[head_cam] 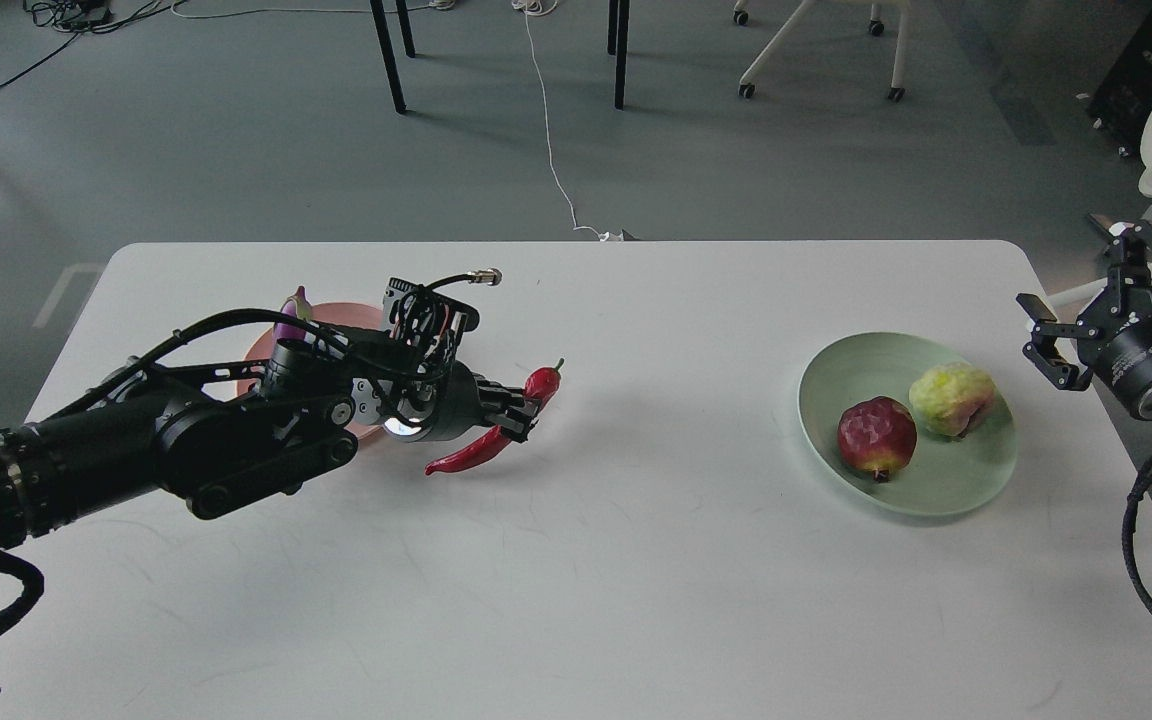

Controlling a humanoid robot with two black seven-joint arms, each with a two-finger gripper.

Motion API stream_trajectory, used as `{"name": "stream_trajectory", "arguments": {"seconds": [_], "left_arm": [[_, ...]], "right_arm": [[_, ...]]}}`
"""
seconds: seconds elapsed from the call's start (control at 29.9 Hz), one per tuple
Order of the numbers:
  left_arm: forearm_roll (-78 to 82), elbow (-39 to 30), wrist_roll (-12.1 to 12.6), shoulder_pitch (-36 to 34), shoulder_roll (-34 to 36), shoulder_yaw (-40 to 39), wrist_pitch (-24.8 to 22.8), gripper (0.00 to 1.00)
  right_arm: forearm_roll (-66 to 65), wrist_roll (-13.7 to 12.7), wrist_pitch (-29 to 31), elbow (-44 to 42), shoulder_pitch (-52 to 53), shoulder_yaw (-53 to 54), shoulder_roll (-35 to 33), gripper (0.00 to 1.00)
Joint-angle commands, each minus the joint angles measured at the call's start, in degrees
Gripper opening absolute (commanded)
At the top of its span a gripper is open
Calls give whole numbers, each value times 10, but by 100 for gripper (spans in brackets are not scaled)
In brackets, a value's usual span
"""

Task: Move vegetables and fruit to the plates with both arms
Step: 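Lift the chili pepper onto the pink plate beside the eggplant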

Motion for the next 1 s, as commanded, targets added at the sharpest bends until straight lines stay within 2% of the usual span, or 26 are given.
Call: {"name": "stream_trajectory", "arguments": {"seconds": [0.0,0.17,0.4,0.47,0.57,0.7,0.74,0.87,0.97], "left_arm": [[-77,0,40,0,23,-46,-1,17],[-155,7,60,-1,67,-54,1,17],[-166,34,61,9,116,-50,2,19],[-167,47,61,16,117,-51,6,22],[-167,65,60,21,112,-51,31,35],[-166,68,60,21,113,-47,37,92],[-166,68,61,21,113,-46,37,98],[-169,66,57,19,115,-54,33,98],[-203,65,45,13,112,-75,34,98]], "right_arm": [[0,0,0,0,0,0,0,97],[-1,0,0,2,0,-3,0,97],[-1,0,1,4,-3,-3,0,97],[-1,0,1,3,-3,-3,1,97],[-2,0,1,3,-3,-3,0,97],[-3,0,1,3,-3,-2,0,97],[-3,0,1,3,-3,-2,0,97],[-3,0,1,3,-3,-2,0,97],[-3,0,1,3,-3,-2,0,97]]}}
